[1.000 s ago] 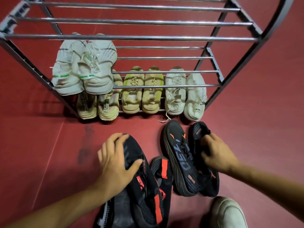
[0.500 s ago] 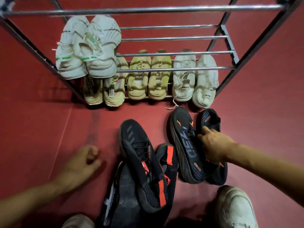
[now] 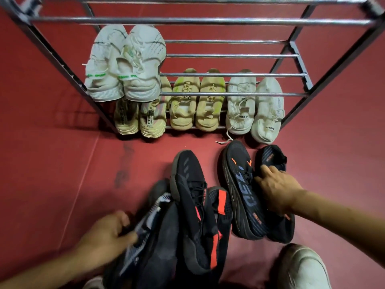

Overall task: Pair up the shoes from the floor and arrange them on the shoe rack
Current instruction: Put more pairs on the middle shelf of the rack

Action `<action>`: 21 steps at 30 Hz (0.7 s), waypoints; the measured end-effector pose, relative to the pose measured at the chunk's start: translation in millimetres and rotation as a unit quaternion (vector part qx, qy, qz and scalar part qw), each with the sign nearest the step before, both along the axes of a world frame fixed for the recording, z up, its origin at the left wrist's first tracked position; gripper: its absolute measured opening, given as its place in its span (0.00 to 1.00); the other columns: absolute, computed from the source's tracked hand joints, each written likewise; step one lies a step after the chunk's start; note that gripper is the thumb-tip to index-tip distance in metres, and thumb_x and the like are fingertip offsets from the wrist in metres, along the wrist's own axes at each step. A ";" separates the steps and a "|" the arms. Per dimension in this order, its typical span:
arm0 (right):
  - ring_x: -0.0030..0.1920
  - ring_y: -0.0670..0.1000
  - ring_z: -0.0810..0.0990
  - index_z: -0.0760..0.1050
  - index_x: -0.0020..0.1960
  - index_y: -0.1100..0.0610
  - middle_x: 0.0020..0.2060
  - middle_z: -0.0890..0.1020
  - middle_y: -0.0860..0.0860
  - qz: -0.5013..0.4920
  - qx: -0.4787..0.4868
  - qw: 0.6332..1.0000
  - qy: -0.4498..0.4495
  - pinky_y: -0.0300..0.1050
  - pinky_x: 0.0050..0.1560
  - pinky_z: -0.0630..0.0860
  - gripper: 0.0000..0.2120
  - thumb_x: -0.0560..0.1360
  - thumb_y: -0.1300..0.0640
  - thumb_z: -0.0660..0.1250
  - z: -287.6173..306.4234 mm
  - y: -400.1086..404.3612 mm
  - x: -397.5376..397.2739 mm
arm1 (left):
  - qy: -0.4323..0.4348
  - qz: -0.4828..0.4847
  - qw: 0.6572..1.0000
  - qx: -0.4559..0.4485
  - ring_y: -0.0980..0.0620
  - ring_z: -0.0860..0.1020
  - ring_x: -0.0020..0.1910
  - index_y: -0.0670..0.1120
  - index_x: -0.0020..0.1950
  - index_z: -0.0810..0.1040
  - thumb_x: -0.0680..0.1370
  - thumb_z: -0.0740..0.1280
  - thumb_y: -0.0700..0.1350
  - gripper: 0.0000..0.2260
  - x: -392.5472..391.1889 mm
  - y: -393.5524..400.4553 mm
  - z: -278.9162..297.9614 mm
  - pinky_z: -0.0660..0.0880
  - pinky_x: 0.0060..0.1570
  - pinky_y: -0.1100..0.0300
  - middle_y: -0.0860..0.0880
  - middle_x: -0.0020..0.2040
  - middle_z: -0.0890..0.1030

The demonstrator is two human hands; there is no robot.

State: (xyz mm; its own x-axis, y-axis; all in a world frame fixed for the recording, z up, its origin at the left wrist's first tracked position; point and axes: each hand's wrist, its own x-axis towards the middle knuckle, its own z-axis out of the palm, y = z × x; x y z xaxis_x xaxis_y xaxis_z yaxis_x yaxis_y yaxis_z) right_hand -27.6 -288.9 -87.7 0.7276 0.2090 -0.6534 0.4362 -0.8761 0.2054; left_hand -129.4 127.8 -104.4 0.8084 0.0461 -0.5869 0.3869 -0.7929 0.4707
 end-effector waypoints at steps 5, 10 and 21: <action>0.61 0.56 0.71 0.69 0.70 0.48 0.61 0.67 0.54 -0.004 0.012 1.000 0.010 0.48 0.57 0.75 0.29 0.70 0.45 0.68 -1.9 -6.1 2.8 | -0.055 0.191 0.978 -0.066 0.49 0.73 0.33 0.47 0.35 0.74 0.67 0.71 0.55 0.13 47.5 51.6 49.5 0.69 0.32 0.51 0.49 0.30 0.79; 0.59 0.56 0.77 0.75 0.62 0.49 0.56 0.73 0.52 -0.032 0.064 0.997 -0.011 0.50 0.50 0.77 0.17 0.75 0.46 0.63 13.9 -6.1 4.1 | -0.044 0.323 0.912 -0.250 0.40 0.82 0.43 0.33 0.50 0.77 0.75 0.67 0.39 0.09 46.3 34.7 88.5 0.76 0.46 0.50 0.33 0.44 0.82; 0.59 0.63 0.82 0.76 0.68 0.61 0.61 0.83 0.60 -0.529 0.592 0.511 0.328 0.57 0.56 0.78 0.34 0.75 0.35 0.64 85.0 45.3 12.3 | 0.127 0.072 0.911 -0.387 0.37 0.84 0.45 0.40 0.56 0.80 0.60 0.74 0.48 0.26 71.8 -72.9 111.8 0.81 0.44 0.50 0.33 0.50 0.84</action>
State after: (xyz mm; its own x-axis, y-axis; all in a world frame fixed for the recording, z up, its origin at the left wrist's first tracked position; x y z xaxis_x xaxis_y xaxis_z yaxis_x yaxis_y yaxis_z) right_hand -15.3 -243.6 -2.7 0.5479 0.4572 -0.7006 -0.7767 -0.0332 -0.6290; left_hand -57.6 54.9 7.4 0.6605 -0.3651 -0.6560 0.6349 -0.1948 0.7477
